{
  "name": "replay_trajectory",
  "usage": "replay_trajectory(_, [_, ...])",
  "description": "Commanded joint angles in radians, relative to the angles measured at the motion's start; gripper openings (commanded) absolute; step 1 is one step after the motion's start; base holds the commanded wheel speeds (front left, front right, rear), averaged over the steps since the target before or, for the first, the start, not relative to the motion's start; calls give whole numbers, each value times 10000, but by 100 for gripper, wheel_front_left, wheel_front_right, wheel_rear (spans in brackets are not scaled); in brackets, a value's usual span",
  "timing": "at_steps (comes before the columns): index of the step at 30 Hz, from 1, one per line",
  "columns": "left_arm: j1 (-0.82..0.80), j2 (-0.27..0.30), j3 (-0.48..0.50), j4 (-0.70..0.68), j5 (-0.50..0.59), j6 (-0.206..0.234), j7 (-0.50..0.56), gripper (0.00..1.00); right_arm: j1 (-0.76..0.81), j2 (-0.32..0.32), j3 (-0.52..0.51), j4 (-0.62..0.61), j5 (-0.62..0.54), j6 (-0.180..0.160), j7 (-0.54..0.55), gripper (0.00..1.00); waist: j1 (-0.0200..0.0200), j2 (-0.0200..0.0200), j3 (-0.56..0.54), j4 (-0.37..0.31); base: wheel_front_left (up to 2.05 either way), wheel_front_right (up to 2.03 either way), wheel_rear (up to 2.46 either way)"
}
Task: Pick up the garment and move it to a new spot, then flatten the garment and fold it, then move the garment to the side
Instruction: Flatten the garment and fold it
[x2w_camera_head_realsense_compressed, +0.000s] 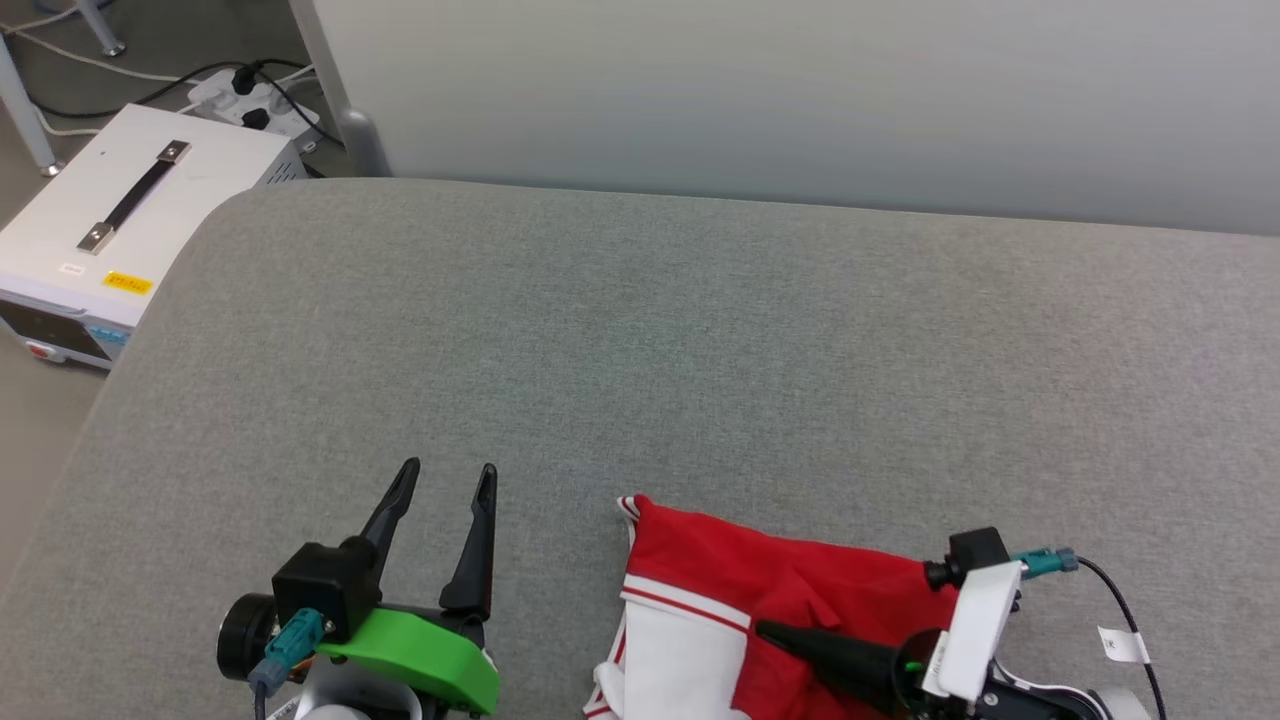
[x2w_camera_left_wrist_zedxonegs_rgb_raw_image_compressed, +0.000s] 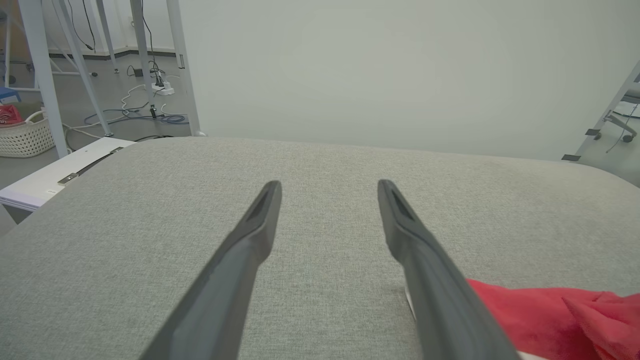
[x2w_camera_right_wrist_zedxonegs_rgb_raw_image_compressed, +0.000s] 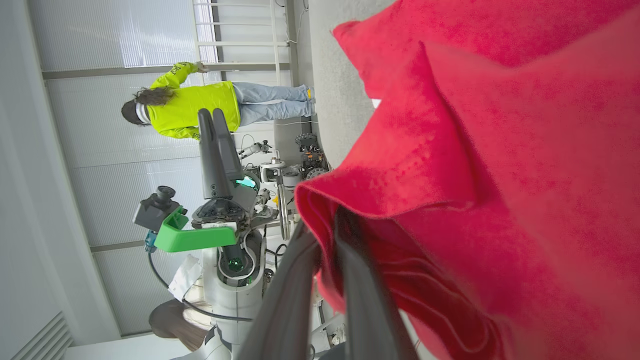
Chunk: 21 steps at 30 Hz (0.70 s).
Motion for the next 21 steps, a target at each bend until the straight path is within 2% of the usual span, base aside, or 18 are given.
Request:
replay_trajectory(1, [-212,-61,-7,37,-53,-87,-33,100,-347,8,333,55,190,-6,-350,0,-1,0,236,253,0,0,0])
replay_trajectory(8, [-544,-175,-42,321,-71,-194,-161,100,-1142,8,1745,865,-358,-6,-1729,0,-1,0,571,546,0,0,0])
replay_trajectory(9, [-576,-194,-40,373,-75,-208,-185,100,-1222,8,1849,957,-417,-6,-1924,13,-1,0,595,564,0,0,0])
replay_trajectory(10, [-594,-206,-38,414,-77,-217,-202,100,-1268,8,1926,1014,-401,-6,-2045,33,-1,0,613,576,0,0,0])
replay_trajectory(11, [-611,-219,-33,460,-80,-228,-223,100,-1309,8,2024,1066,-340,-6,-2150,100,-1,0,633,582,0,0,0])
replay_trajectory(15, [-638,-248,1,611,-88,-258,-288,100,-1397,8,2299,834,-8,-6,-2353,100,-1,0,646,542,0,0,0])
replay_trajectory(21, [-635,-249,3,768,-99,-312,-334,100,-1380,-89,2323,31,-534,-6,-2695,100,-1,0,472,344,0,0,0])
